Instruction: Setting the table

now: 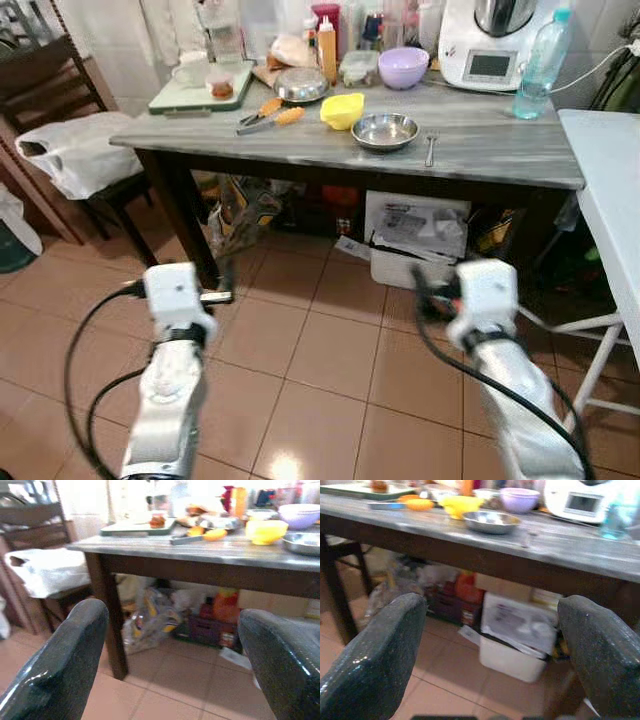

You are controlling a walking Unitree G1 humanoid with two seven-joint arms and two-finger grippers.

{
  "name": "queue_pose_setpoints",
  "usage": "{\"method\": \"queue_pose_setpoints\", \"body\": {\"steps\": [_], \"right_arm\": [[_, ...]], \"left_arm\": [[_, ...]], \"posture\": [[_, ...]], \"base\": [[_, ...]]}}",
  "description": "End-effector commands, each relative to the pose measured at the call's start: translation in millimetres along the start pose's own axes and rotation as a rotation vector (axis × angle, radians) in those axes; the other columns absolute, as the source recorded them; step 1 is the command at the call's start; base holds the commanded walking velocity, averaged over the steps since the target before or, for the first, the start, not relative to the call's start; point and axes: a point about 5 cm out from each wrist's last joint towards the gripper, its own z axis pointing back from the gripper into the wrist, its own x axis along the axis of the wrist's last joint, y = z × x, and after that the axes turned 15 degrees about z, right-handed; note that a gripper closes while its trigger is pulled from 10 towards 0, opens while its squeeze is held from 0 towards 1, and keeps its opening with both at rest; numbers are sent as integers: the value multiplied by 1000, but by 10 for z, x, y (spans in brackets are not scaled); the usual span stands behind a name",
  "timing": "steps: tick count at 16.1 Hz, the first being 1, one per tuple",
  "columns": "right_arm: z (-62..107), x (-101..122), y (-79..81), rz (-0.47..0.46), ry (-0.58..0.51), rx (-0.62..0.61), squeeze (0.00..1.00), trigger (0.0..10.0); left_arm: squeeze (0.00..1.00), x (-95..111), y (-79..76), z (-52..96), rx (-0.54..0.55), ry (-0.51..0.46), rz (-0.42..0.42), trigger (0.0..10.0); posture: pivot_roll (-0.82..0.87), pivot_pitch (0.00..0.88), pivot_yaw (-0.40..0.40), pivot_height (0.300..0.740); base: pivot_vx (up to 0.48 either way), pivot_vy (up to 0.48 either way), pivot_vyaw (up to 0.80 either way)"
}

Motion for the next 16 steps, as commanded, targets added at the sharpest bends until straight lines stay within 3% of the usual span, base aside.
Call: {"method": "queue_pose_setpoints", "body": {"steps": [1, 5, 10, 14, 16], "right_arm": [[36, 62, -68, -1, -27, -40, 0, 10000], [148, 11, -115, 10, 0, -65, 0, 10000], [94, 64, -106, 16, -11, -60, 0, 10000], [66, 67, -112, 10, -4, -57, 0, 10000], [42, 78, -103, 15, -10, -52, 0, 10000]], "left_arm": [[0, 6, 82, 12, 18, -3, -24, 10000], [0, -10, 177, 76, 32, 11, -45, 10000], [0, -68, 7, 85, -30, 44, -9, 10000], [0, -60, -36, 82, -36, 38, 9, 10000], [0, -60, -47, 78, -34, 38, 16, 10000]], "posture": [[-273, 16, 127, 740], [-285, 28, 133, 740], [-282, 40, 137, 740], [-277, 49, 131, 740], [-275, 50, 130, 740]], "base": [[0, 0, 0], [0, 0, 0], [0, 0, 0], [0, 0, -800], [0, 0, 0]]}}
